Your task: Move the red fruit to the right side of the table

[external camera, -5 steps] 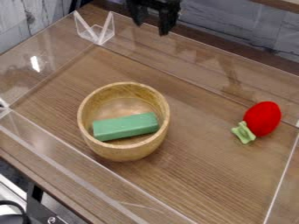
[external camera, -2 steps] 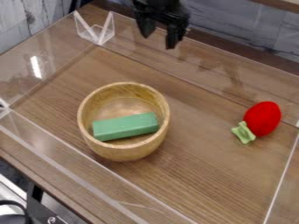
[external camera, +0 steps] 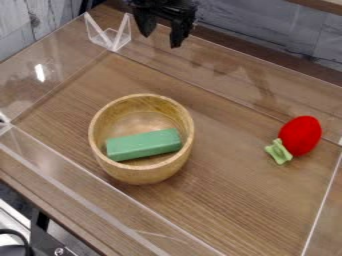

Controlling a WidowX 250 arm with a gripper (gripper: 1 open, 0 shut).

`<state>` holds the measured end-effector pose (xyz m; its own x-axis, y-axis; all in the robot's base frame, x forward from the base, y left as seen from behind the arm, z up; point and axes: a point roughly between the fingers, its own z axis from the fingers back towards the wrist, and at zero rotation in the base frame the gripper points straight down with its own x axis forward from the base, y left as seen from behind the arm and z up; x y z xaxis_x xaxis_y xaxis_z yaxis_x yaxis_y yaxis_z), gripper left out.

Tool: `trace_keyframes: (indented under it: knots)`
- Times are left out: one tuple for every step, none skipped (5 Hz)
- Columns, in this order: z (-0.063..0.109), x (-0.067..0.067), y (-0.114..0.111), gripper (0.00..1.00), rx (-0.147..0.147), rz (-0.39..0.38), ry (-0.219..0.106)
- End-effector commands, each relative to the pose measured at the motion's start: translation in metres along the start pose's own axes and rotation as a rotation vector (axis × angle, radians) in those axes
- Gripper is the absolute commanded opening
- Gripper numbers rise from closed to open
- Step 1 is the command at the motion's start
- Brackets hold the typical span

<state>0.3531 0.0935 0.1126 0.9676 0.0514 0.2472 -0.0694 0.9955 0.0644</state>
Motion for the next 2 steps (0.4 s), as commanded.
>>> trace_keyframes:
  knots:
    - [0.036, 0.011, -0.005, 1.0, 0.021, 0.042, -0.103]
    - [0.029, 0.005, -0.02, 1.0, 0.013, 0.026, -0.103]
